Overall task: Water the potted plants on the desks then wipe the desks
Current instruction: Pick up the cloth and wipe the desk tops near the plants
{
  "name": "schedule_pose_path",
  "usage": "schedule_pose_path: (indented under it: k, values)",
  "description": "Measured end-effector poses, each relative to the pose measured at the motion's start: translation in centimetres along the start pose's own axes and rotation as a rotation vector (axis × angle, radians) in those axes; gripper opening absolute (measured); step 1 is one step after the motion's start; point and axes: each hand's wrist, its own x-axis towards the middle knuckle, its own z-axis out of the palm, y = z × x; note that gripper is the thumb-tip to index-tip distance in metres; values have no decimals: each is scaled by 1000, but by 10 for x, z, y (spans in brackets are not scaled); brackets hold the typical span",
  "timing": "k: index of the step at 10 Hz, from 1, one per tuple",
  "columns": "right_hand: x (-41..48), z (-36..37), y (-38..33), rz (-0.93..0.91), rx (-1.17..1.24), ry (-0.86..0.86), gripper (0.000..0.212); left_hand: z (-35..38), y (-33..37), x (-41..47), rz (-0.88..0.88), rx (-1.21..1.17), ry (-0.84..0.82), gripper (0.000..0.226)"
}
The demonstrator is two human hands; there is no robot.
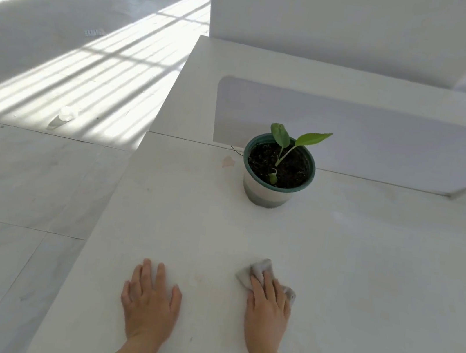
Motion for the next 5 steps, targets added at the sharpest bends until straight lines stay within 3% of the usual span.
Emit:
schedule_pose_path:
  k: [1,2,3,4,5]
  values:
    - [-26,2,-24,-72,59,2,34,-9,-3,-3,-25,-158,2,62]
    - [-46,-1,-68,-330,87,-118,28,-23,-21,-12,-36,-468,153,71]
    - [-60,9,-113,-524,113,-272,23,-34,-50,-30,-15,-599,356,69]
    - [-70,12,-136,-553,99,-585,39,-35,-79,-37,-63,-626,473,68]
    - [-70,11,-133,-493,117,-719,73,-20,-92,-49,66,-505,519,48]
